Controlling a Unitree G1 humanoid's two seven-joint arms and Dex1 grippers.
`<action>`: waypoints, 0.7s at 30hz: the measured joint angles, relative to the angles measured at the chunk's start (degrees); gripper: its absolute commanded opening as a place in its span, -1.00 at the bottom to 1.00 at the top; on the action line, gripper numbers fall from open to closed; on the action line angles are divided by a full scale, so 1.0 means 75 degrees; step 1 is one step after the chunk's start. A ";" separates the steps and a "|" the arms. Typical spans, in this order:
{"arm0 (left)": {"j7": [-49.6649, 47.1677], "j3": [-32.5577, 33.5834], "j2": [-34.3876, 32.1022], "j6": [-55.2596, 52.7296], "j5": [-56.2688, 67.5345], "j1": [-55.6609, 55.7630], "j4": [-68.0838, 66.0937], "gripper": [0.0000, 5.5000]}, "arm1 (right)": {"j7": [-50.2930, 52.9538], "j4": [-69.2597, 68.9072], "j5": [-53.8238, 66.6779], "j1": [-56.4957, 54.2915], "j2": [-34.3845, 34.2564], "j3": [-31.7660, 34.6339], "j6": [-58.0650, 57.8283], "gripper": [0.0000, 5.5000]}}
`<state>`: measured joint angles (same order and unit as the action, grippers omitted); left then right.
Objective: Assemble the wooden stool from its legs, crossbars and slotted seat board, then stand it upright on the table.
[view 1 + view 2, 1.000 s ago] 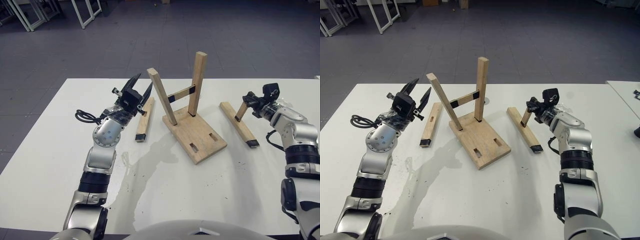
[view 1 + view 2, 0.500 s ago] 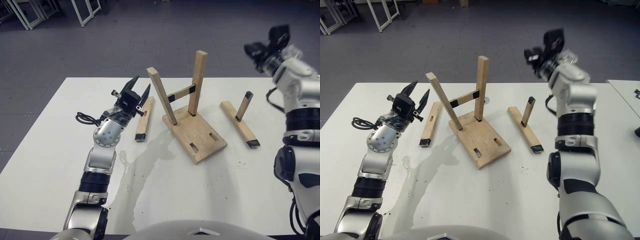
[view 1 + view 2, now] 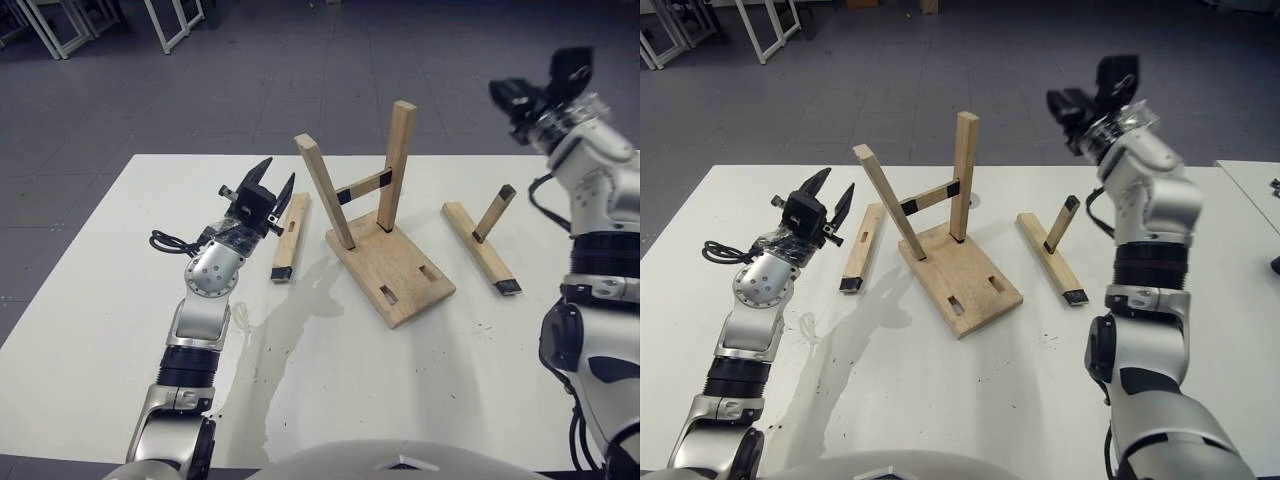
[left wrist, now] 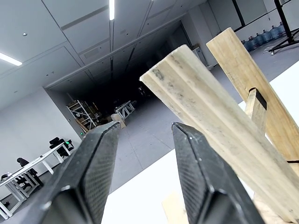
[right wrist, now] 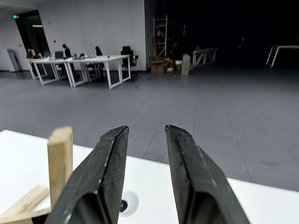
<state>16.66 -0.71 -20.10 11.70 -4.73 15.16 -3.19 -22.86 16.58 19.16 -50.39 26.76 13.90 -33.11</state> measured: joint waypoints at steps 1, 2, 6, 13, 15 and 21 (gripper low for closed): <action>0.0000 0.0003 0.0004 -0.0002 0.0001 -0.0014 0.0016 -0.26 | 0.0104 -0.0495 0.0130 0.0121 0.0134 0.0181 -0.0207 -0.47; -0.0010 0.0017 0.0018 -0.0003 0.0001 -0.0080 0.0058 -0.26 | 0.0152 -0.1086 0.0202 0.0481 0.0243 0.0392 -0.0470 -0.47; -0.0272 0.0036 0.0251 -0.0019 -0.0016 -0.0394 0.0392 -0.26 | 0.0138 -0.2678 0.0467 0.2552 0.0580 0.1038 -0.1158 -0.23; -0.0331 -0.0085 0.0434 -0.0113 -0.0060 -0.0692 0.0649 -0.26 | -0.0377 -0.3882 0.0470 0.6392 0.0408 0.0954 -0.1167 0.09; -0.0330 -0.0086 0.0435 -0.0159 -0.0060 -0.0692 0.0648 -0.26 | -0.0415 -0.3698 0.0274 0.6670 0.0314 0.0559 -0.0949 0.09; -0.0330 -0.0105 0.0448 -0.0211 -0.0061 -0.0682 0.0568 -0.26 | -0.0310 -0.1671 -0.0586 0.6417 0.0026 -0.0274 0.0533 0.09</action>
<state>14.19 -1.50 -16.74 10.11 -5.19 10.05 1.07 -25.18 4.05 14.76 -2.27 26.95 11.85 -29.11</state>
